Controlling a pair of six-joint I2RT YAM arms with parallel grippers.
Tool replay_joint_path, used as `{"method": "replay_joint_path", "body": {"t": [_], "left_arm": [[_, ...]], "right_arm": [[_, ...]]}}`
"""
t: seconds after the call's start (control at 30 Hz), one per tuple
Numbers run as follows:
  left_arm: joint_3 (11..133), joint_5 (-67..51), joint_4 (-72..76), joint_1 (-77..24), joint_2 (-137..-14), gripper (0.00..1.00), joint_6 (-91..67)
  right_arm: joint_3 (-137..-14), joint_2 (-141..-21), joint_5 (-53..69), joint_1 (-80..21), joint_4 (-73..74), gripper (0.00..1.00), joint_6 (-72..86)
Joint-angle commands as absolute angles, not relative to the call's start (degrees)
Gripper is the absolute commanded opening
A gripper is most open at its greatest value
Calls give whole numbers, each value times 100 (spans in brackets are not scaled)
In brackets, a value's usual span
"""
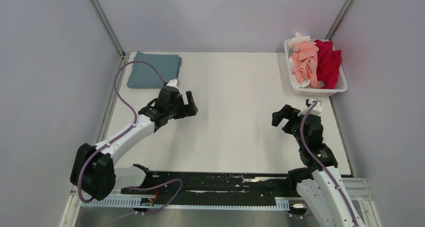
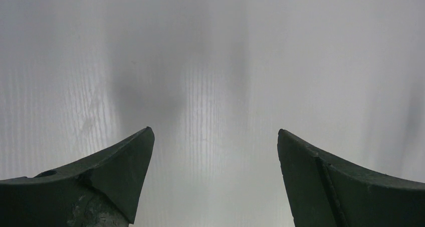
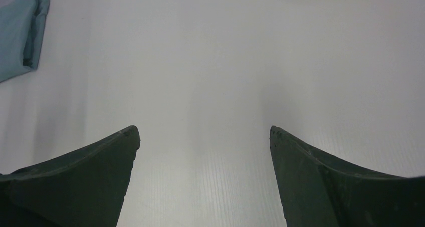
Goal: Fold and stack the t-shirts
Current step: Reset both arms
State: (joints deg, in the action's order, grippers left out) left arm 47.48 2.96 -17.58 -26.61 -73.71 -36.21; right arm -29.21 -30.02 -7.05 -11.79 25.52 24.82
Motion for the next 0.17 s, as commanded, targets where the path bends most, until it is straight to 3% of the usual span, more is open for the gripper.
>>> {"method": "replay_joint_path", "body": {"t": [0.0, 0.13], "left_arm": [[4356, 684, -1365, -2890, -6645, 100, -3763], [4090, 754, -1399, -2892, -6164, 100, -3719]], "right_arm": [[-2827, -2871, -1003, -1180, 2473, 100, 2588], [-2795, -2901, -1090, -1181, 2421, 100, 2642]]}}
